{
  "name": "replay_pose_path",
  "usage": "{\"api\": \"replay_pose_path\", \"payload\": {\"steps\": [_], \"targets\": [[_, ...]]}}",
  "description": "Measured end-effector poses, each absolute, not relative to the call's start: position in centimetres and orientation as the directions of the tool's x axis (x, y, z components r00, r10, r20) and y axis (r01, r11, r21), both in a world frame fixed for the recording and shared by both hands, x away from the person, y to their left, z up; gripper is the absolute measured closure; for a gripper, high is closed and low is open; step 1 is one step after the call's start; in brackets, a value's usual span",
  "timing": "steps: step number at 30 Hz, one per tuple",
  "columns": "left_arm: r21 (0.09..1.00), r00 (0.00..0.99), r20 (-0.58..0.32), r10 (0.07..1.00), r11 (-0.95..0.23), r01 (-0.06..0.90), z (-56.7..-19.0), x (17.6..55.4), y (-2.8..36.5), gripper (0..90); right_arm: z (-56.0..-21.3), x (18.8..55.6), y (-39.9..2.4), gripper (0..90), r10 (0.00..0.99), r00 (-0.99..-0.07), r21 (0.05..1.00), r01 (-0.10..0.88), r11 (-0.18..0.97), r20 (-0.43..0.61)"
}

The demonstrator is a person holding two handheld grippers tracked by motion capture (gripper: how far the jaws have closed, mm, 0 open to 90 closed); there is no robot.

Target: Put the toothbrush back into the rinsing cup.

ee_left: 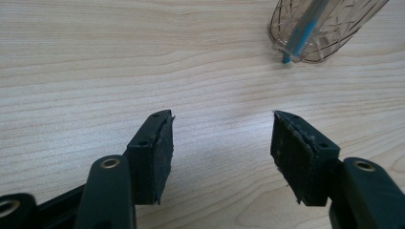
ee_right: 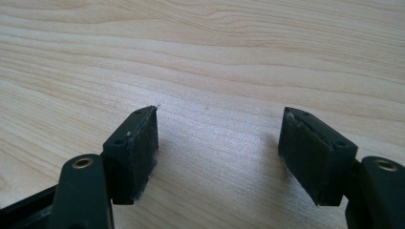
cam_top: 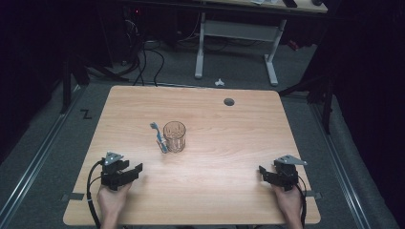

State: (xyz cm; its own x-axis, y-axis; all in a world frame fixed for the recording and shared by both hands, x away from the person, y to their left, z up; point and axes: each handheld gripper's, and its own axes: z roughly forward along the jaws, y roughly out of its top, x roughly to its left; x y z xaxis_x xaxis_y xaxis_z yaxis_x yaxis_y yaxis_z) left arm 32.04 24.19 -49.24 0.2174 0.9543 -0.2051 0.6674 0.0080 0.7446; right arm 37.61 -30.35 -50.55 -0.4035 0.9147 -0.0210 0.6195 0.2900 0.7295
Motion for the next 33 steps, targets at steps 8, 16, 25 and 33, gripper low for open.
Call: {"api": "replay_pose_path", "payload": {"steps": [8, 16, 25, 33], "targets": [[0.739, 0.192, -0.174, 0.966, 0.000, 0.674, -50.0, 32.4, 24.1, 40.2, -50.6, 37.6, -30.3, 30.1, 0.915, -0.404, 0.729, 0.619, 0.290, -0.021], [0.742, 0.171, -0.125, 0.977, -0.022, 0.670, -50.6, 32.7, 24.0, 39.9, -50.6, 37.6, -30.4, 30.1, 0.915, -0.404, 0.730, 0.620, 0.289, -0.020], [0.753, 0.155, -0.083, 0.984, -0.040, 0.657, -50.8, 32.8, 23.6, 39.3, -50.5, 37.6, -30.4, 30.1, 0.915, -0.404, 0.730, 0.620, 0.288, -0.018], [0.759, 0.151, -0.052, 0.987, -0.059, 0.649, -51.2, 32.8, 23.3, 38.5, -50.5, 37.6, -30.4, 30.1, 0.915, -0.404, 0.730, 0.620, 0.288, -0.018]]}}
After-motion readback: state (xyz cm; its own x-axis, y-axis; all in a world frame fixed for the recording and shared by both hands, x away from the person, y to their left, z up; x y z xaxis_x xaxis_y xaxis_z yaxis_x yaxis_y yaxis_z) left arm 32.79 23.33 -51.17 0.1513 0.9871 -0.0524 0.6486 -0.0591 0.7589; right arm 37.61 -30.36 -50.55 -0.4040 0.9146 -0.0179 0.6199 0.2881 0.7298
